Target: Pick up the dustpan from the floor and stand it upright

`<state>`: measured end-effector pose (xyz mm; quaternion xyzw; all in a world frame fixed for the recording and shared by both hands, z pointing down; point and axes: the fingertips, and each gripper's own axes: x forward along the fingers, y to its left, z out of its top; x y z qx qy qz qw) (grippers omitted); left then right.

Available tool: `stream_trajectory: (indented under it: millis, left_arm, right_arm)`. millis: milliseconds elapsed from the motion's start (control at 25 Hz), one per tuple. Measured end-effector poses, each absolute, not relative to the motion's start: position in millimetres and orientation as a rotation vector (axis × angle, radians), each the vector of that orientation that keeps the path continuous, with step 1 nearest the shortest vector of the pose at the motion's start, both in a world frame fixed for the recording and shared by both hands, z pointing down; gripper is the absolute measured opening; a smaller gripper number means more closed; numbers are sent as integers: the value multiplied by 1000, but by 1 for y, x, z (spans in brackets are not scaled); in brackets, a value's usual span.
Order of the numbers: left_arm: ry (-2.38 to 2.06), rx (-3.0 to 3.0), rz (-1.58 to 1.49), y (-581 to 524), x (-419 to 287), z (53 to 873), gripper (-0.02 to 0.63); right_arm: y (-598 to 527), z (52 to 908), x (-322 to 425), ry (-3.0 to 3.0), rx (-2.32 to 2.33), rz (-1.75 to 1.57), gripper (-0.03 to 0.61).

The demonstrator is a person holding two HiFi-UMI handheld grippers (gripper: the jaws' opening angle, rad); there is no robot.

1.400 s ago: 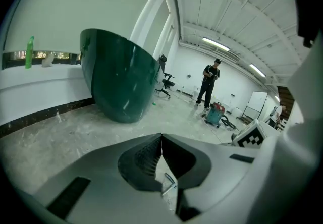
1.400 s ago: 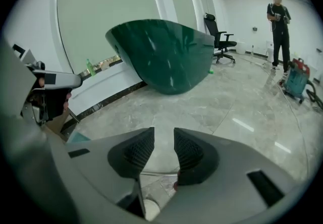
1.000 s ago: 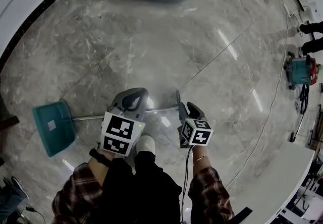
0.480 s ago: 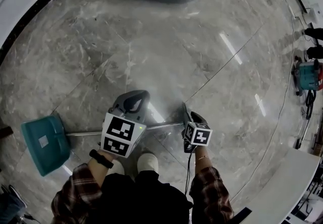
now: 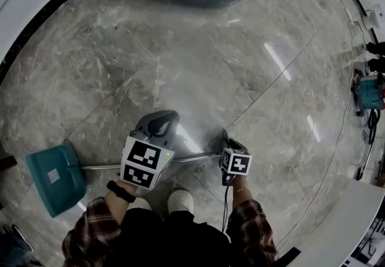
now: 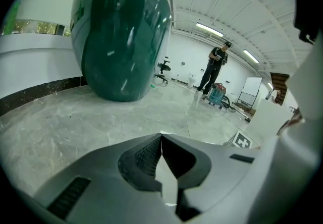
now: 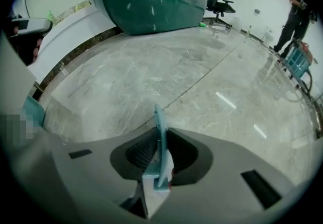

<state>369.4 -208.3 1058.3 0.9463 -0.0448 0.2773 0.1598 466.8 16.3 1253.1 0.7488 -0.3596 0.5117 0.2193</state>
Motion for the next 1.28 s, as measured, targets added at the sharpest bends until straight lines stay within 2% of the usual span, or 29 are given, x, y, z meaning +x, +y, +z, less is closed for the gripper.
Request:
stream_trajectory:
  millis: [200, 440, 920, 1280]
  left_arm:
    - [-132, 2697, 796, -214, 369, 1051, 11]
    - [-86, 2714, 806, -202, 367, 991, 11]
    - [-113, 2714, 720, -196, 372, 762, 11]
    - [-258, 2724, 580, -213, 342, 564, 11]
  right_arm:
    - [19, 1237, 465, -996, 2099, 1449, 77]
    - [9, 1167, 459, -1005, 2099, 1433, 76]
    - [7, 933, 462, -991, 2134, 1349, 77]
    - [-11, 768, 442, -1073, 2032, 1287, 84]
